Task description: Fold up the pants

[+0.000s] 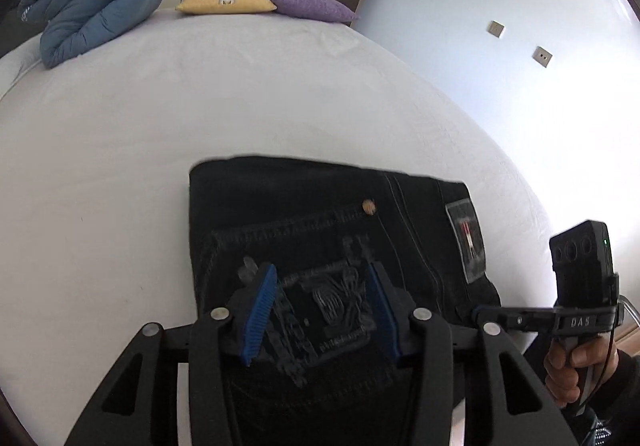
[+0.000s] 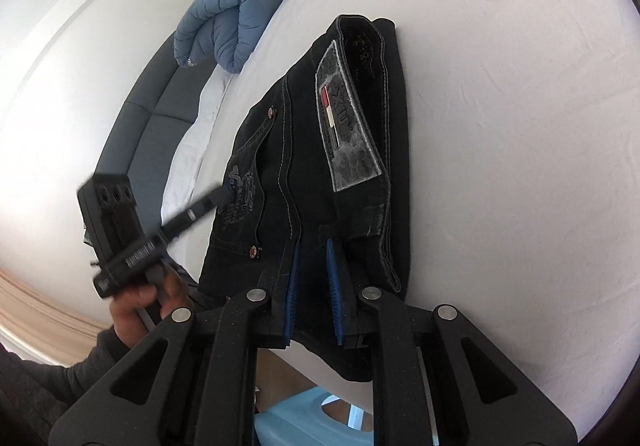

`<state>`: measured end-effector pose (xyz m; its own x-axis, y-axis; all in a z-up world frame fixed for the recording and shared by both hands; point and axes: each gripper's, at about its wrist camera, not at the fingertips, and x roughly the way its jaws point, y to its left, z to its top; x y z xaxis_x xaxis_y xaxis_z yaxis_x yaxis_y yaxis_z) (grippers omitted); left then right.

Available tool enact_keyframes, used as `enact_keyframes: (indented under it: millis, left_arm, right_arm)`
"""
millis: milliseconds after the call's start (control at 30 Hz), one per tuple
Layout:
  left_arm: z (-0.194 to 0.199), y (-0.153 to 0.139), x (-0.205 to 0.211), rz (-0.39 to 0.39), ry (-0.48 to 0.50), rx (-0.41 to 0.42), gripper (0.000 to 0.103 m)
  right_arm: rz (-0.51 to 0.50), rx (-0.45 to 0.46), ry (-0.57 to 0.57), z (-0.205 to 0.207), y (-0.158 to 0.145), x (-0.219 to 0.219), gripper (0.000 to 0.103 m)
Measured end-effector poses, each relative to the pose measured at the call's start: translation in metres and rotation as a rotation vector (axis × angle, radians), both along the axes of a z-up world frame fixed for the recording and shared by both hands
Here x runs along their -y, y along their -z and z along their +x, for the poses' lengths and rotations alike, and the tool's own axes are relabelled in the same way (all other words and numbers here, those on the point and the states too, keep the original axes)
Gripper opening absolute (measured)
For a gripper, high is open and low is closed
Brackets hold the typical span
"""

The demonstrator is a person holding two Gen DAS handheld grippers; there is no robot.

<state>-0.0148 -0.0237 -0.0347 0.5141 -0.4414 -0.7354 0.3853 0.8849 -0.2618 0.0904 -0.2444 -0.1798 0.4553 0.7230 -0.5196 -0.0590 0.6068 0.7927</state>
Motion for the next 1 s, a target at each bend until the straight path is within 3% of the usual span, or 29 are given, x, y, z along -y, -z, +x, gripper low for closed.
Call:
enact_keyframes:
  millis: [100,167,233,333,433,600,667,733,767,800,833,867,900,1000]
  left_arm:
    - [0.039,-0.002,-0.007,0.011,-0.043,0.008,0.049]
    - [0.067,0.018,-0.007,0.030,-0.042,-0.062,0.046]
    - [0.072,0.038,-0.003,0.119,-0.024,-0.076,0.028]
    - [0.047,0.033,0.000,0.173,-0.010,-0.006,0.028]
    - [0.009,0.030,-0.003,0.179,-0.021,0.035,0.028]
    - [-0.079,0.037,0.017,0.293,0.057,0.166,0.026]
    - [-0.101,0.036,0.011,0.265,0.030,0.170,0.026]
    - [-0.115,0.027,0.001,0.216,0.021,0.134,0.029]
    - [-0.121,0.023,-0.004,0.205,0.018,0.128,0.031]
    - [-0.125,0.016,-0.012,0.189,0.008,0.129,0.046]
    - [-0.127,0.010,-0.021,0.170,-0.015,0.137,0.077]
    - [-0.123,0.003,-0.029,0.153,-0.039,0.150,0.092]
    - [-0.120,-0.003,-0.037,0.128,-0.062,0.161,0.102]
    - [-0.086,-0.011,-0.058,0.084,-0.113,0.125,0.102]
  right_arm:
    - [-0.004,-0.005,0.006,0.007,0.000,-0.007,0.009]
    - [0.002,-0.003,0.015,0.006,0.001,-0.008,0.009]
    - [0.020,-0.008,0.030,0.005,0.002,-0.007,0.009]
    - [0.018,-0.011,0.045,-0.002,0.007,-0.002,0.008]
    - [0.021,-0.005,0.050,-0.012,0.012,0.005,0.006]
    - [0.018,-0.004,0.057,-0.017,0.014,0.006,0.004]
    - [0.011,-0.009,0.057,-0.020,0.008,0.010,0.004]
    - [-0.012,0.000,0.057,-0.026,-0.008,0.010,0.011]
    - [-0.031,0.029,0.058,-0.030,-0.020,0.011,0.021]
    - [-0.044,0.064,0.057,-0.035,-0.033,0.013,0.033]
    - [-0.040,0.094,0.067,-0.039,-0.045,0.018,0.076]
    - [-0.024,0.125,0.102,-0.043,-0.054,0.025,0.103]
    - [-0.022,0.154,0.137,-0.044,-0.061,0.034,0.103]
    - [-0.044,0.117,0.159,-0.028,-0.063,0.049,0.103]
